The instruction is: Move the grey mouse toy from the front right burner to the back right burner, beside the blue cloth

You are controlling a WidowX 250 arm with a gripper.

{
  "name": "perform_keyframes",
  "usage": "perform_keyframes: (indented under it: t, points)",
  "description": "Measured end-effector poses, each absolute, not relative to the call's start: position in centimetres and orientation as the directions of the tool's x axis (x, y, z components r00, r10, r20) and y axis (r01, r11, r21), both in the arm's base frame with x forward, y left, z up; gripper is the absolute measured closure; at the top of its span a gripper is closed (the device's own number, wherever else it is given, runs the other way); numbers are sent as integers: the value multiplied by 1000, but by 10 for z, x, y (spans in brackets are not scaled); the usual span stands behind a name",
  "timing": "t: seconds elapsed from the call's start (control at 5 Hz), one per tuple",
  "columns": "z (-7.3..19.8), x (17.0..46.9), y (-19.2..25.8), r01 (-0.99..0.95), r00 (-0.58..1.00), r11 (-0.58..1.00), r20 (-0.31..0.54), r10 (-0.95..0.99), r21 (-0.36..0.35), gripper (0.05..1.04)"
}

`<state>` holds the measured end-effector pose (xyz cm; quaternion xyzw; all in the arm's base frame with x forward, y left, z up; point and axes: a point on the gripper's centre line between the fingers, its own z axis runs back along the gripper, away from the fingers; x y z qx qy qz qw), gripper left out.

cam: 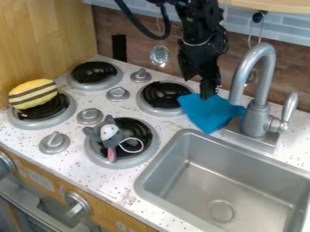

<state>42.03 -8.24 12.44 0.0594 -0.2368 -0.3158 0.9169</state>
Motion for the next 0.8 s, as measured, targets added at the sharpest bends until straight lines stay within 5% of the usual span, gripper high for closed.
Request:
perform_keyframes:
  t: [0.4,0.8]
  points:
    - [86,405,-68,550,743,803,306,-595,229,83]
    - [109,349,-14,383,813,883,355,-462,273,83]
